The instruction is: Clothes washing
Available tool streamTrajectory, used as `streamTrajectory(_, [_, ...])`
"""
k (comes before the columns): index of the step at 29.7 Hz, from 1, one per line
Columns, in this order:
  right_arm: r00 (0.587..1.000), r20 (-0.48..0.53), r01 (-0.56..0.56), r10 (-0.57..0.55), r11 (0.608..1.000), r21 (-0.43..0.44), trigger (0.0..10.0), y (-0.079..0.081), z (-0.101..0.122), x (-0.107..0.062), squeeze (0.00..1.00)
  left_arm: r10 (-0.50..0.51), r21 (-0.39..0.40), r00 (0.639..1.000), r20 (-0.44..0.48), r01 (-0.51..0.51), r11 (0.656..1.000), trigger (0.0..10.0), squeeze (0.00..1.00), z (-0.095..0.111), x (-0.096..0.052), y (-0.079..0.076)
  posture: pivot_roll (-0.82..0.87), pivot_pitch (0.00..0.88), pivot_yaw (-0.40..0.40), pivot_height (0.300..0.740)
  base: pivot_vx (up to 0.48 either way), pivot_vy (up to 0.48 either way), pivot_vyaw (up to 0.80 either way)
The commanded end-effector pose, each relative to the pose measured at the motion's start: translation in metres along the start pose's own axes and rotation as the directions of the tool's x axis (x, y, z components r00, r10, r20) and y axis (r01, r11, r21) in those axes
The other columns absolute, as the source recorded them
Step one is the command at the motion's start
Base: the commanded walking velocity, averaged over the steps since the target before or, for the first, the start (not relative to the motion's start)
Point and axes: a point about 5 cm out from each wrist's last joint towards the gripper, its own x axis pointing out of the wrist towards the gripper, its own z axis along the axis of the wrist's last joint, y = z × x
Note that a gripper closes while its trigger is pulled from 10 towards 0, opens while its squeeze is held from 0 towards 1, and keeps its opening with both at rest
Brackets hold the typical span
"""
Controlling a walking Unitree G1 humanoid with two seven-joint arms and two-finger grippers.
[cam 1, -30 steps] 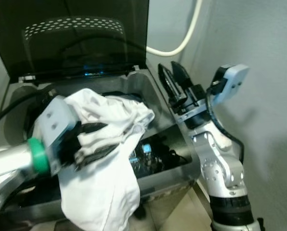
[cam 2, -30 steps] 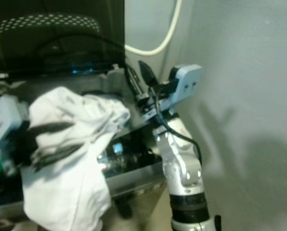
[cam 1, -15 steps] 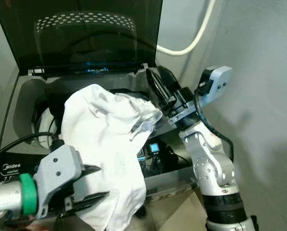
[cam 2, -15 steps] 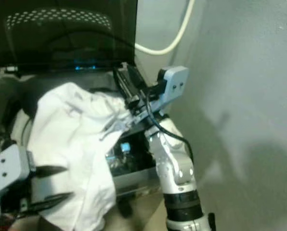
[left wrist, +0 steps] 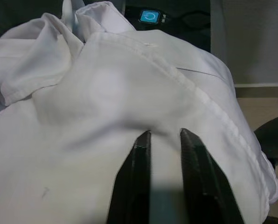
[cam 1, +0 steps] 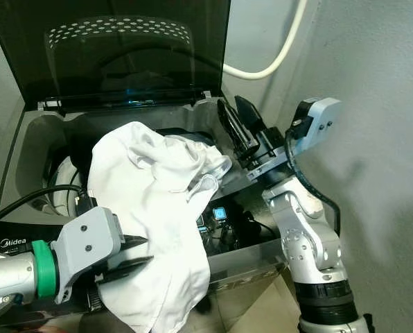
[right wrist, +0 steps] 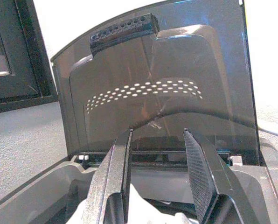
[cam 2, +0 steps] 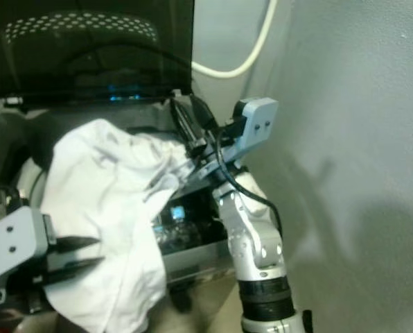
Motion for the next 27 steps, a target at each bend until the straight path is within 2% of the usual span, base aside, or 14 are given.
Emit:
streamTrajectory(1, [1.000, 0.008, 0.000, 0.000, 1.000, -0.001, 10.0, 0.001, 0.002, -0.001, 0.00, -0.045, -0.093, 0.996, -0.083, 0.037, 0.995, 0.0, 0.00, -0.022, 0.005, -0.008, 0.14, 0.113, 0.019, 0.740, 0.000, 0.000, 0.00])
streamTrajectory(9, [1.000, 0.009, -0.001, 0.001, 1.000, -0.001, 10.0, 0.002, 0.002, -0.001, 0.00, 0.039, -0.056, 0.999, -0.019, -0.040, 0.998, 0.0, 0.00, -0.015, 0.012, 0.003, 0.14, 0.112, 0.019, 0.740, 0.000, 0.000, 0.00])
streamTrajectory(15, [1.000, 0.011, 0.003, -0.003, 1.000, -0.004, 10.0, 0.001, 0.003, 0.000, 0.00, 0.159, -0.009, 0.985, 0.069, -0.158, 0.987, 0.0, 0.00, -0.007, 0.034, 0.022, 0.12, 0.115, 0.021, 0.740, 0.000, 0.000, 0.00])
streamTrajectory(17, [1.000, 0.013, 0.005, -0.005, 1.000, -0.006, 10.0, 0.002, 0.004, 0.001, 0.00, 0.281, 0.017, 0.948, 0.151, -0.287, 0.958, 0.0, 0.00, 0.005, 0.056, 0.045, 0.11, 0.118, 0.024, 0.740, 0.000, 0.000, 0.00])
streamTrajectory(18, [1.000, 0.013, 0.005, -0.005, 1.000, -0.006, 10.0, 0.002, 0.004, 0.001, 0.00, 0.281, 0.017, 0.948, 0.151, -0.287, 0.958, 0.0, 0.00, 0.005, 0.056, 0.045, 0.11, 0.118, 0.024, 0.740, 0.000, 0.000, 0.00])
streamTrajectory(19, [1.000, 0.014, 0.006, -0.005, 1.000, -0.007, 10.0, 0.002, 0.004, 0.001, 0.00, 0.329, 0.021, 0.926, 0.185, -0.339, 0.941, 0.0, 0.00, 0.011, 0.064, 0.054, 0.11, 0.118, 0.024, 0.740, 0.000, 0.000, 0.00])
streamTrajectory(20, [1.000, 0.016, 0.008, -0.008, 1.000, -0.009, 10.0, 0.002, 0.005, 0.001, 0.00, 0.437, 0.021, 0.871, 0.224, -0.453, 0.891, 0.0, 0.00, 0.022, 0.070, 0.076, 0.09, 0.121, 0.026, 0.740, 0.000, 0.000, 0.00])
streamTrajectory(21, [1.000, 0.016, 0.008, -0.008, 1.000, -0.009, 10.0, 0.002, 0.005, 0.001, 0.00, 0.437, 0.021, 0.871, 0.224, -0.453, 0.891, 0.0, 0.00, 0.022, 0.070, 0.076, 0.09, 0.121, 0.026, 0.740, 0.000, 0.000, 0.00])
streamTrajectory(22, [1.000, 0.018, 0.012, -0.011, 1.000, -0.011, 10.0, 0.002, 0.006, 0.000, 0.00, 0.560, 0.012, 0.778, 0.283, -0.587, 0.809, 10.0, 0.00, 0.039, 0.070, 0.105, 0.08, 0.123, 0.028, 0.740, 0.000, 0.000, 0.00])
streamTrajectory(23, [1.000, 0.018, 0.012, -0.011, 1.000, -0.011, 10.0, 0.002, 0.006, 0.000, 0.00, 0.560, 0.012, 0.778, 0.283, -0.587, 0.809, 10.0, 0.00, 0.039, 0.070, 0.105, 0.08, 0.123, 0.028, 0.740, 0.000, 0.000, 0.00])
streamTrajectory(24, [1.000, 0.019, 0.020, -0.019, 1.000, -0.016, 10.0, 0.002, 0.007, -0.001, 0.00, 0.692, -0.027, 0.609, 0.388, -0.743, 0.669, 10.0, 0.00, 0.075, 0.062, 0.150, 0.07, 0.125, 0.030, 0.740, 0.000, 0.000, 0.00])
streamTrajectory(25, [1.000, 0.019, 0.020, -0.019, 1.000, -0.016, 10.0, 0.002, 0.007, -0.001, 0.00, 0.692, -0.027, 0.609, 0.388, -0.743, 0.669, 10.0, 0.00, 0.075, 0.062, 0.150, 0.07, 0.125, 0.030, 0.740, 0.000, 0.000, 0.00])
streamTrajectory(26, [1.000, 0.019, 0.022, -0.022, 1.000, -0.018, 10.0, 0.002, 0.007, -0.001, 0.00, 0.720, -0.023, 0.542, 0.433, -0.792, 0.610, 10.0, 0.00, 0.091, 0.054, 0.167, 0.06, 0.128, 0.032, 0.740, 0.000, 0.000, 0.00])
streamTrajectory(27, [1.000, 0.019, 0.023, -0.023, 1.000, -0.019, 10.0, 0.002, 0.007, -0.002, 0.00, 0.735, -0.019, 0.501, 0.457, -0.820, 0.571, 10.0, 0.00, 0.101, 0.048, 0.177, 0.06, 0.128, 0.033, 0.740, 0.000, 0.000, 0.00])
